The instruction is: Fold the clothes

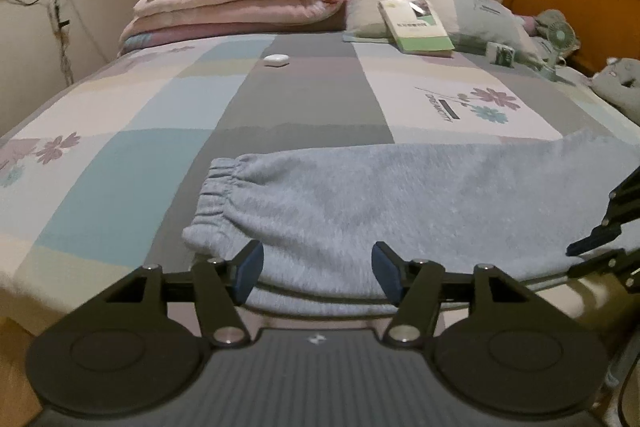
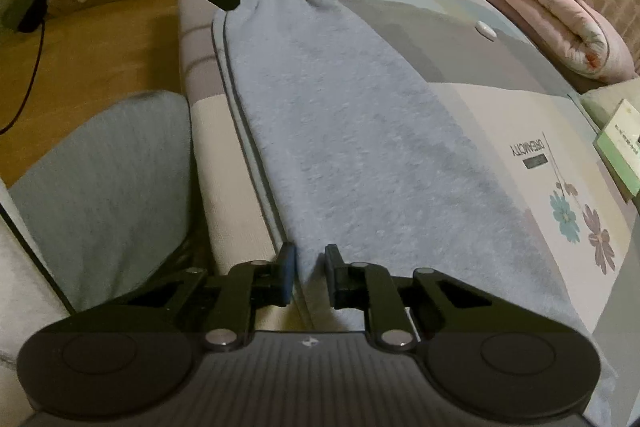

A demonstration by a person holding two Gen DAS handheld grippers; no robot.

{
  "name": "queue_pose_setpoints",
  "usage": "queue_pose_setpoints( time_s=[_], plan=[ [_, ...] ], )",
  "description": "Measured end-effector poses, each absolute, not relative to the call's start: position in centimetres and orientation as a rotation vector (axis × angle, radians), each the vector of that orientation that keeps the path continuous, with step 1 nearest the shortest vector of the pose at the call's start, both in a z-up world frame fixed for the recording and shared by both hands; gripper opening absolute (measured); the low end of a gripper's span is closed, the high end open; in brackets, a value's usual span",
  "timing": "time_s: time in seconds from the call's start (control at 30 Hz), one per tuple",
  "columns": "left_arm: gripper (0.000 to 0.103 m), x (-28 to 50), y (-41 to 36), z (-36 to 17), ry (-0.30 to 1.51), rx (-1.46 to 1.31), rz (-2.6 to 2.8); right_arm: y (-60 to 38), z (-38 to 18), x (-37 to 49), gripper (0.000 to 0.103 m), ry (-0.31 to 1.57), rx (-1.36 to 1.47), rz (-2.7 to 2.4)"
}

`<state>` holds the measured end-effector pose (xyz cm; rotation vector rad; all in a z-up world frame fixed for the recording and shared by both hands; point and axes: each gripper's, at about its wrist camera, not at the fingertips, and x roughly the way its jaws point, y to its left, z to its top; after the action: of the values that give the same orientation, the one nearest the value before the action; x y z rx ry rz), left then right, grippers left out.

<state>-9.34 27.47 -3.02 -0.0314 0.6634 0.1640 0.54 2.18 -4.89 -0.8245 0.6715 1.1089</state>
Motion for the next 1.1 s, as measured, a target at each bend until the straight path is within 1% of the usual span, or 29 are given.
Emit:
queue_pose_setpoints(
  time_s=[0.07, 0.13, 0.23, 0.27, 0.3, 0.33, 0.5, 0.67, 0.77, 0.83, 0.87, 0.93, 0.97, 1.03, 1.1],
  plan=[
    [0.066, -9.5, 27.5, -2.9, 0.667, -0.040, 0.171, 2.5, -5.1, 0.6, 0.019, 0.658, -0.837, 1.108],
    [0.067, -9.5, 27.4, -3.0, 0.676, -0.059, 0.167, 2.8, -5.2, 0.6, 0.021, 0.645, -0.848, 1.112],
    [0.068, -9.3, 27.3, -3.3, 0.690, -0.087, 0.160, 2.8, -5.0, 0.3, 0.021, 0.629, -0.862, 1.126],
    [0.068, -9.2, 27.2, -3.3, 0.695, -0.096, 0.158, 2.9, -5.0, 0.2, 0.020, 0.624, -0.866, 1.131],
    [0.068, -9.2, 27.2, -3.4, 0.700, -0.106, 0.155, 2.9, -4.9, 0.1, 0.012, 0.618, -0.871, 1.136],
    [0.068, -9.2, 27.0, -3.5, 0.704, -0.109, 0.153, 2.9, -4.9, 0.1, 0.006, 0.613, -0.875, 1.141],
    [0.068, -9.6, 27.0, -3.6, 0.705, -0.128, 0.158, 2.9, -4.4, -0.2, 0.003, 0.594, -0.889, 1.166],
    [0.068, -9.7, 27.8, -3.7, 0.697, -0.146, 0.172, 2.2, -4.2, 0.4, 0.003, 0.665, -0.853, 1.189],
    [0.068, -9.5, 28.5, -3.9, 0.699, -0.182, 0.195, 2.2, -4.5, 0.4, 0.005, 0.703, -0.847, 1.189],
    [0.068, -9.5, 28.9, -4.1, 0.714, -0.195, 0.207, 2.2, -3.8, 0.6, 0.009, 0.719, -0.812, 1.196],
    [0.071, -9.4, 29.1, -4.2, 0.729, -0.198, 0.208, 2.2, -3.4, 0.8, 0.010, 0.719, -0.795, 1.199],
    [0.075, -9.3, 29.1, -4.5, 0.775, -0.182, 0.197, 2.5, -2.1, 1.2, 0.017, 0.706, -0.763, 1.202],
    [0.075, -9.2, 29.1, -4.7, 0.796, -0.166, 0.191, 3.0, -1.5, 1.4, 0.019, 0.695, -0.749, 1.201],
    [0.075, -9.1, 29.1, -4.8, 0.823, -0.132, 0.184, 4.2, -0.5, 1.7, 0.027, 0.674, -0.715, 1.202],
    [0.076, -9.3, 29.3, -4.7, 0.826, -0.121, 0.185, 6.0, -0.1, 1.9, 0.029, 0.659, -0.690, 1.220]
  ],
)
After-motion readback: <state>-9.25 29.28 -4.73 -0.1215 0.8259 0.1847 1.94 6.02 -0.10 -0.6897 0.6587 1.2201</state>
